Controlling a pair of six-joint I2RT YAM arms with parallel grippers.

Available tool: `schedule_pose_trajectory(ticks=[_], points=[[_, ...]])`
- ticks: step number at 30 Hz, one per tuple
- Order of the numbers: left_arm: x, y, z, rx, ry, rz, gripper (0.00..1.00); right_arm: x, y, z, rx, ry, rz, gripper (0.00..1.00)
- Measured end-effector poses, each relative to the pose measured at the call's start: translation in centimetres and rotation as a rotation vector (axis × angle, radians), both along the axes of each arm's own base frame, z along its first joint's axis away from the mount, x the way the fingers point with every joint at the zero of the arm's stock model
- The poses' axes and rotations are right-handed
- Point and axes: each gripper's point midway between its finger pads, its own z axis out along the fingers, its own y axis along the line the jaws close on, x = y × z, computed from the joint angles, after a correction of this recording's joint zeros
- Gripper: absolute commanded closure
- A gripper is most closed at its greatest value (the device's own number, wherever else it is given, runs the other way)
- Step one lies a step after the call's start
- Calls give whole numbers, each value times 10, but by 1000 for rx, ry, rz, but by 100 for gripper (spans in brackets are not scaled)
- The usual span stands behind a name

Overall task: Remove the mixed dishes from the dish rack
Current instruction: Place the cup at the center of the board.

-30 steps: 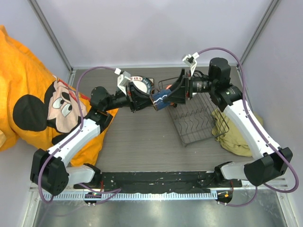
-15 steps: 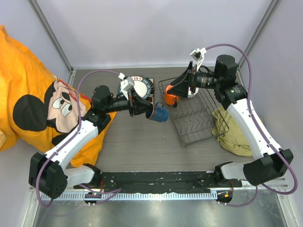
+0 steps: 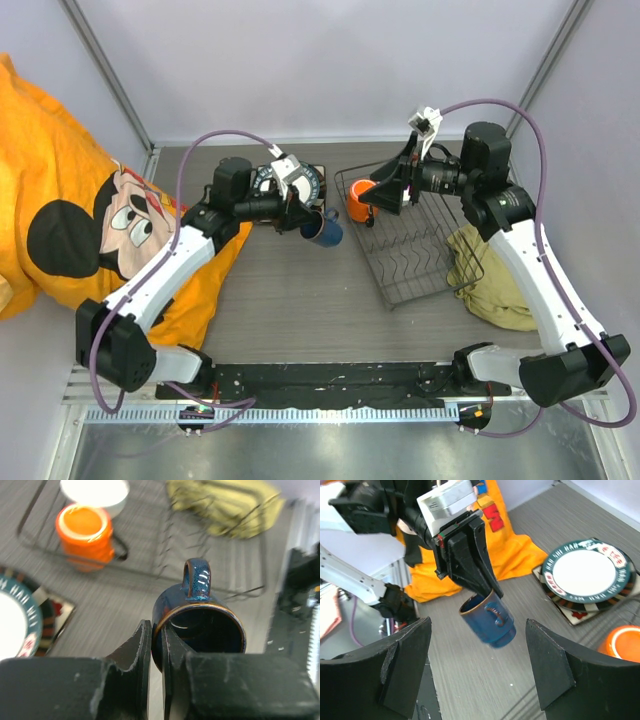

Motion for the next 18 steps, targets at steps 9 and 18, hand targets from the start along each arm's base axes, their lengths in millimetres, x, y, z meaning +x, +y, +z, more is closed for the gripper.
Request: schedule_pose_trajectory(ticks=[9, 18], points=[[41, 50, -67, 397, 92, 135, 100, 15, -14, -25, -112, -10, -111, 19], [61, 120, -126, 640, 223, 222, 100, 22, -24, -35, -171, -23, -175, 19]])
